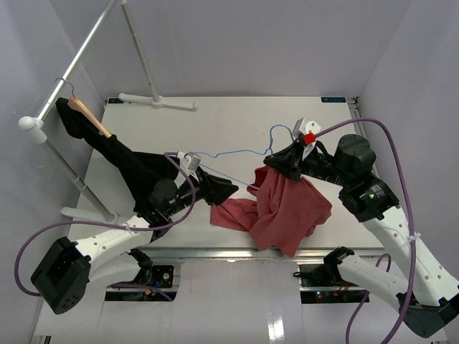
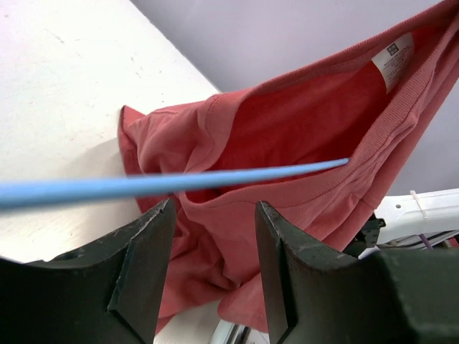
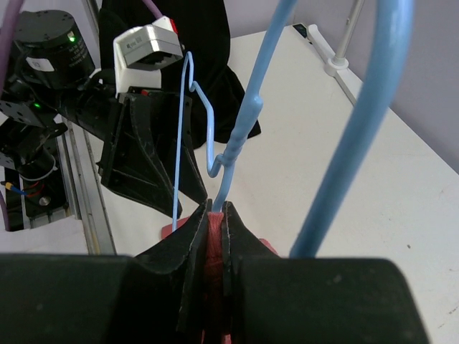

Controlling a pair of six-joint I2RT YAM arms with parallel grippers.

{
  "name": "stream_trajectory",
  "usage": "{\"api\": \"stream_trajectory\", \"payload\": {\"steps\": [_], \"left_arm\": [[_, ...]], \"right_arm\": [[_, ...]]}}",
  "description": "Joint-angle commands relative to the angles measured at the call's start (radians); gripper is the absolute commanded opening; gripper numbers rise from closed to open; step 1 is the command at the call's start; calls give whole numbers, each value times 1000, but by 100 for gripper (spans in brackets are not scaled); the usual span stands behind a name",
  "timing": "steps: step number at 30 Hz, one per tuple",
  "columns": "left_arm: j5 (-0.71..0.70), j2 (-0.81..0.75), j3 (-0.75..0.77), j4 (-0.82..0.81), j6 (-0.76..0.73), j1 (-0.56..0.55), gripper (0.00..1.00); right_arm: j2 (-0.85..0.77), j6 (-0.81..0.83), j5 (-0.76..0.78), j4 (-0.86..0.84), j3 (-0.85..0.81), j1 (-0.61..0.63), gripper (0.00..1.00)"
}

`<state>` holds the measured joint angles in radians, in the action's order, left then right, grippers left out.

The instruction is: Place the t-shirt on the hanger

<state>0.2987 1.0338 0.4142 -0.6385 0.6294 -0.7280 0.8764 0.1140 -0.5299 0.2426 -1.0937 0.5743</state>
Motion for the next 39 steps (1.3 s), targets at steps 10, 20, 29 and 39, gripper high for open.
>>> {"api": "stream_trajectory", "payload": {"steps": [10,20,29,39], "left_arm": [[68,142,-36,-410,-4,-5,56],[131,241,-5,-494,17,-4,56],[59,149,-22,-381,-7,-3,56],[150,190,-11,-457,71,9,56]], "right_arm": [[-56,-102,-24,-174,23,1,8],[-55,-129,33,-157,2,2,8],[-111,-86,161,-68,-14,1,8],[-131,-99,84,-125,-73,1,8]]}}
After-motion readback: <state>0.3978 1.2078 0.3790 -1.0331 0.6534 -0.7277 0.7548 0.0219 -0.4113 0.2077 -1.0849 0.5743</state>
